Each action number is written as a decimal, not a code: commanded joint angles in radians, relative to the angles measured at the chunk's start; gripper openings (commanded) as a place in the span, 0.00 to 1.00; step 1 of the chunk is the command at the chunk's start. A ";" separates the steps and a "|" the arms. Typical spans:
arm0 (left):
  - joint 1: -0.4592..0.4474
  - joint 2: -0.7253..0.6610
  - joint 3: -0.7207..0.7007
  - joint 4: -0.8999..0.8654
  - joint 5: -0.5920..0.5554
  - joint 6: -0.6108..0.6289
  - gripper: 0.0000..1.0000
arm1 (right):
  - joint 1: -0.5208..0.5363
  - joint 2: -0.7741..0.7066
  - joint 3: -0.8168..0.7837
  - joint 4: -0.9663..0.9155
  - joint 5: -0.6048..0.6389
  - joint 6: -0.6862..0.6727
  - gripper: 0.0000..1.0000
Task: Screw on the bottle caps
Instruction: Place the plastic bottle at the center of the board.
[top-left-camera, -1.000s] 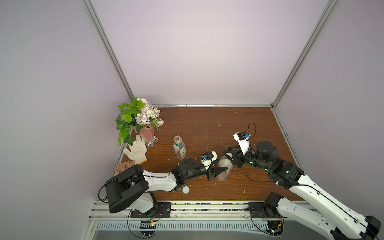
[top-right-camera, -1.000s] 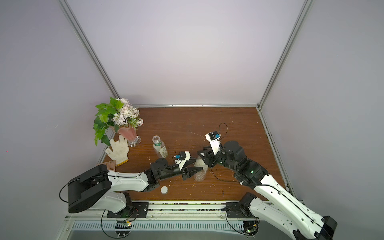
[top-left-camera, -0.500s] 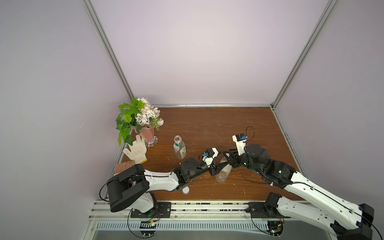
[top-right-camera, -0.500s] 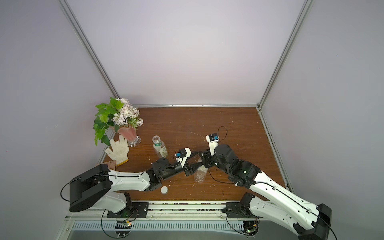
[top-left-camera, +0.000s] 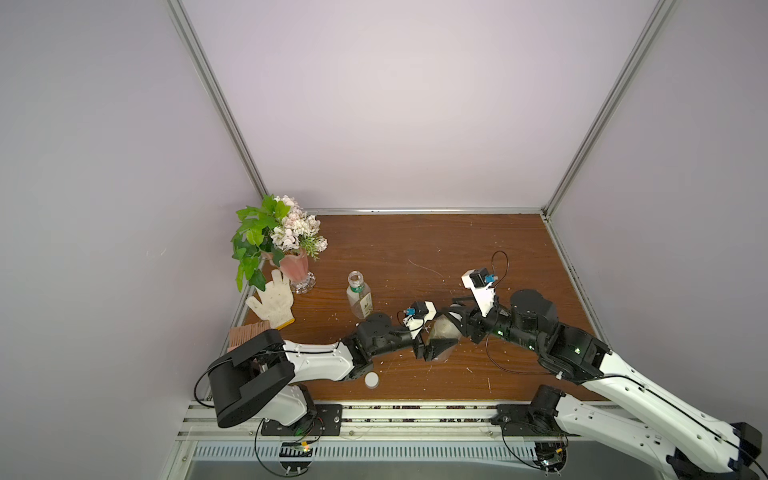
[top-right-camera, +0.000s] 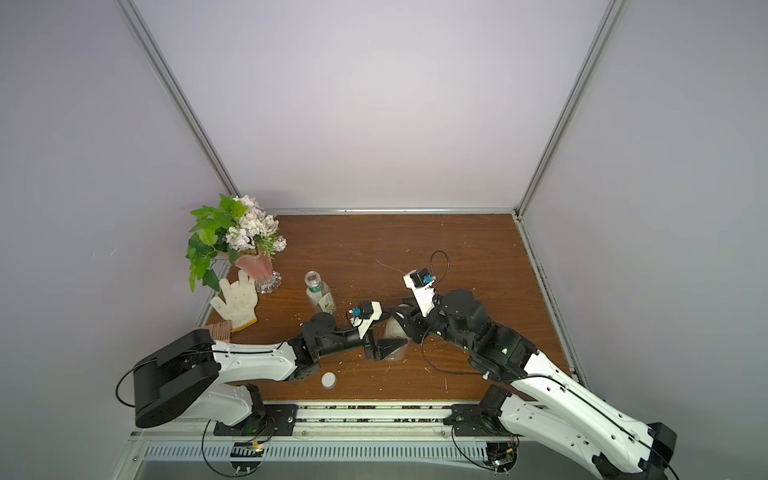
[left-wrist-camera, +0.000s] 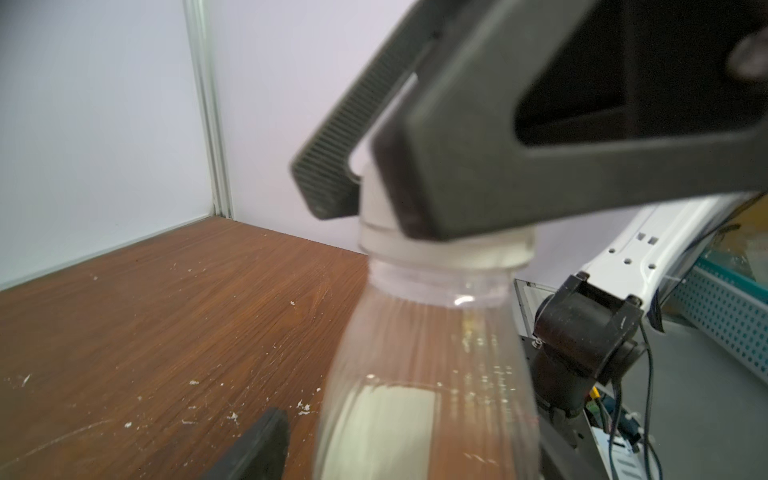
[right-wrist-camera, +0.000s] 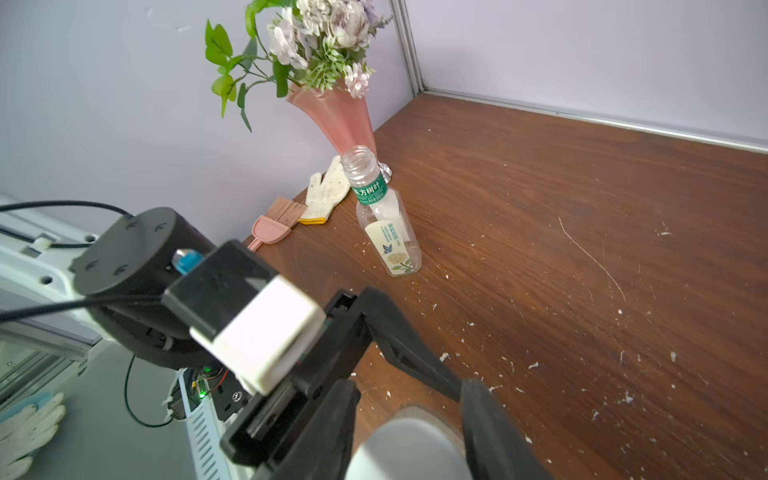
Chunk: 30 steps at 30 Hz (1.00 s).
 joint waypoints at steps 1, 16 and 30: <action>0.011 0.023 0.042 -0.038 0.022 0.004 0.66 | -0.001 -0.003 0.015 0.068 -0.006 -0.005 0.02; 0.001 -0.015 0.028 -0.038 -0.187 0.047 0.67 | -0.001 0.063 0.014 0.023 0.105 0.045 0.01; 0.003 -0.307 -0.094 -0.246 -0.350 0.042 0.98 | -0.117 0.151 0.135 0.005 0.269 -0.130 0.02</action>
